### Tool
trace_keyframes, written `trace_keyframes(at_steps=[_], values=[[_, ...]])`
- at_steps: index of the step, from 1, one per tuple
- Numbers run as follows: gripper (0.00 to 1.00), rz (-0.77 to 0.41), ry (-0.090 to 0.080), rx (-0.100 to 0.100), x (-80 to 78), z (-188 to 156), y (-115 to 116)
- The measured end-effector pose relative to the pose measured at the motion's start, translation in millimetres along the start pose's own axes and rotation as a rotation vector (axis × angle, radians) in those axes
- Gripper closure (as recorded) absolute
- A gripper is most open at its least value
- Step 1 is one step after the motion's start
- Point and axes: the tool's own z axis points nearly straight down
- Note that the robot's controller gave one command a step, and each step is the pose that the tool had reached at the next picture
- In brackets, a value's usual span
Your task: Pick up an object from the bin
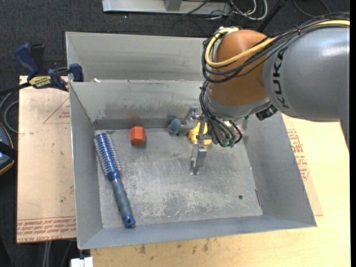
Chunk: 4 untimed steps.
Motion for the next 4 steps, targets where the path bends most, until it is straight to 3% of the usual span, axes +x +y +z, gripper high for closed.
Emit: trace_keyframes(at_steps=[1, 2, 3, 4], values=[[0.00, 0.091, -0.001, -0.001, -47.0, 51.9, 42.5], [0.00, -0.032, -0.004, 0.001, -50.7, 110.6, -69.5], [0.00, 0.178, -0.004, 0.001, -61.6, 100.9, -97.4], [0.00, 0.179, -0.001, -0.006, -69.6, 113.7, -144.1]])
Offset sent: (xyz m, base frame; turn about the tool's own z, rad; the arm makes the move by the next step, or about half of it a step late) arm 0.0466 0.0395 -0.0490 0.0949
